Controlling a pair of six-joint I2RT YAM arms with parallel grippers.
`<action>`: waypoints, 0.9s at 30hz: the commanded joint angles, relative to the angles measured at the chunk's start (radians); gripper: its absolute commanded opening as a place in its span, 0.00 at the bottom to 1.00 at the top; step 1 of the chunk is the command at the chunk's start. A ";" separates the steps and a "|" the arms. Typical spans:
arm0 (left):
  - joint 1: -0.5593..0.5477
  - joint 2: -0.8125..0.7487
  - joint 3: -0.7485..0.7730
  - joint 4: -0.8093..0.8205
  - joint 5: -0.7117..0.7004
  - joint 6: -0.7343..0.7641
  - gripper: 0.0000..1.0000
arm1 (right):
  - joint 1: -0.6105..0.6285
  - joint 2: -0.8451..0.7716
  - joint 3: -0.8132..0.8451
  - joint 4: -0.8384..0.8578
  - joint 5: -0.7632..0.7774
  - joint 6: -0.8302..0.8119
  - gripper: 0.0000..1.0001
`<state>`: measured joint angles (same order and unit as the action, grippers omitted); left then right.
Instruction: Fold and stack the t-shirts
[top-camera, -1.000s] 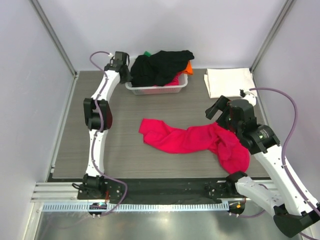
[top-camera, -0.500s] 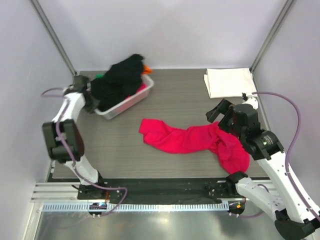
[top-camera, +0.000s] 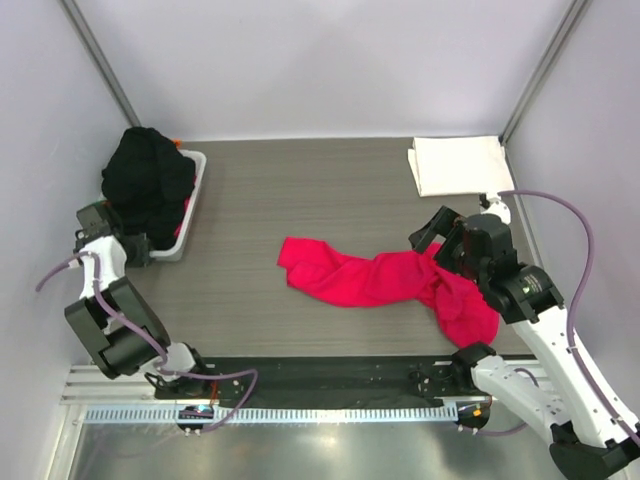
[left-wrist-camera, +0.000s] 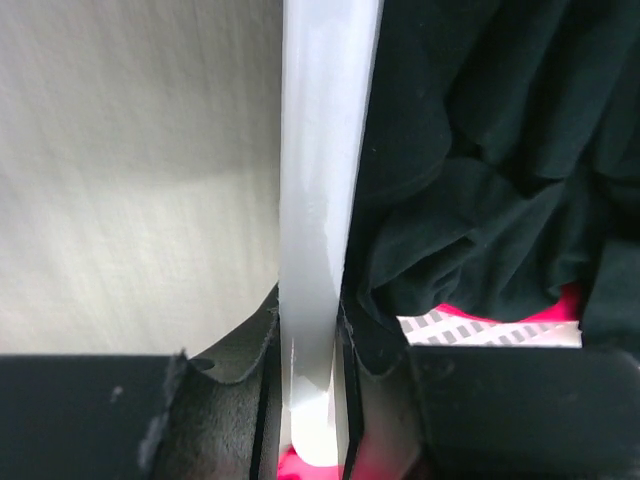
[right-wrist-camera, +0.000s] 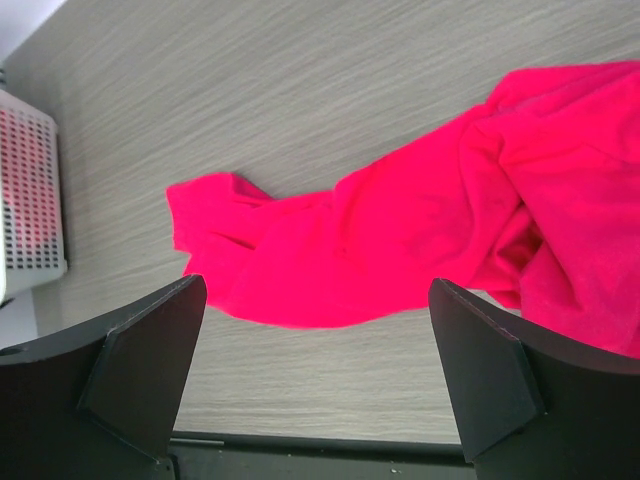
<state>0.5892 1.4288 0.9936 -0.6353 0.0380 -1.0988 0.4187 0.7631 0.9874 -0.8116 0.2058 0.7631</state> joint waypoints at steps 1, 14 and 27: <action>-0.001 0.042 0.003 0.267 -0.022 -0.237 0.00 | 0.002 -0.013 -0.010 -0.015 0.001 -0.002 1.00; -0.149 0.461 0.500 0.275 0.038 -0.274 0.73 | 0.000 0.057 -0.019 -0.057 0.110 -0.027 1.00; -0.161 -0.025 0.214 0.011 0.060 0.128 0.99 | -0.046 0.223 -0.067 -0.121 0.284 0.032 1.00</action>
<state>0.4385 1.5593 1.2449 -0.5442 0.1226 -1.1397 0.4065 0.9802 0.9306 -0.9115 0.4080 0.7689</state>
